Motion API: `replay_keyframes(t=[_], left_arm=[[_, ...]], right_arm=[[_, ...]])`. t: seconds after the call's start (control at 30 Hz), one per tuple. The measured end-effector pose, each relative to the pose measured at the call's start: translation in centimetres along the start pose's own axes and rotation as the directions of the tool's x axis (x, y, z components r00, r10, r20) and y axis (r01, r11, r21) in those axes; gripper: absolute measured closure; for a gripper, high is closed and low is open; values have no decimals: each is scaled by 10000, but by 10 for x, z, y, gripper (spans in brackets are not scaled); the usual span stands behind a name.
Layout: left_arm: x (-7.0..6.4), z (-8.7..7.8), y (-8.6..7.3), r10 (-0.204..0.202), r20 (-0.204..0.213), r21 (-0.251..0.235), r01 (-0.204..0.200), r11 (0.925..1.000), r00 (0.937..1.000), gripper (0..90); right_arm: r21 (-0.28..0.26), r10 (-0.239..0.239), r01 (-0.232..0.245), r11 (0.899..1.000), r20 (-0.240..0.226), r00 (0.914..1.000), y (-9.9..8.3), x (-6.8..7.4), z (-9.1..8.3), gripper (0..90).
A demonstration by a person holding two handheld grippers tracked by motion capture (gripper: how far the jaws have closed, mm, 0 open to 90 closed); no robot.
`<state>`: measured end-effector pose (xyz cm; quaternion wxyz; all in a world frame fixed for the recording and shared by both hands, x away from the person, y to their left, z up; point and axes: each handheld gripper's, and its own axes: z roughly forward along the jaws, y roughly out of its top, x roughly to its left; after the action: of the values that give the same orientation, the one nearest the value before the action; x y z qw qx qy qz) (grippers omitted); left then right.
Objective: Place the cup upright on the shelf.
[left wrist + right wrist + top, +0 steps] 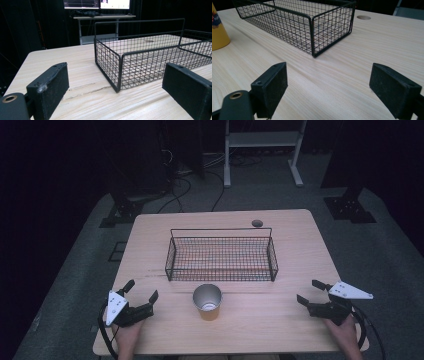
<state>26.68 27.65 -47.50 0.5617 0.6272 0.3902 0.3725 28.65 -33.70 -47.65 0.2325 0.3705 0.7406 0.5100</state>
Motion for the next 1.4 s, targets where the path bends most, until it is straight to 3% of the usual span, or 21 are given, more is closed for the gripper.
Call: replay_keyframes(t=[0.67, 1.0, 1.4], left_arm=[[-11, 0, 3, -36, 567, -150, 45, 9999, 9984, 60], [-25, 4, 6, 352, 1136, -212, -330, 9992, 9929, 51], [-32, 6, 7, 406, 1471, -273, -370, 9989, 9883, 24]], right_arm=[[71, 50, -50, 10000, 73, 10000, 0, 0, 1, 139], [67, 37, -37, 10000, 54, 10000, 0, 0, 0, 139], [61, 54, -55, 10000, 53, 10000, 0, 0, 0, 138]])
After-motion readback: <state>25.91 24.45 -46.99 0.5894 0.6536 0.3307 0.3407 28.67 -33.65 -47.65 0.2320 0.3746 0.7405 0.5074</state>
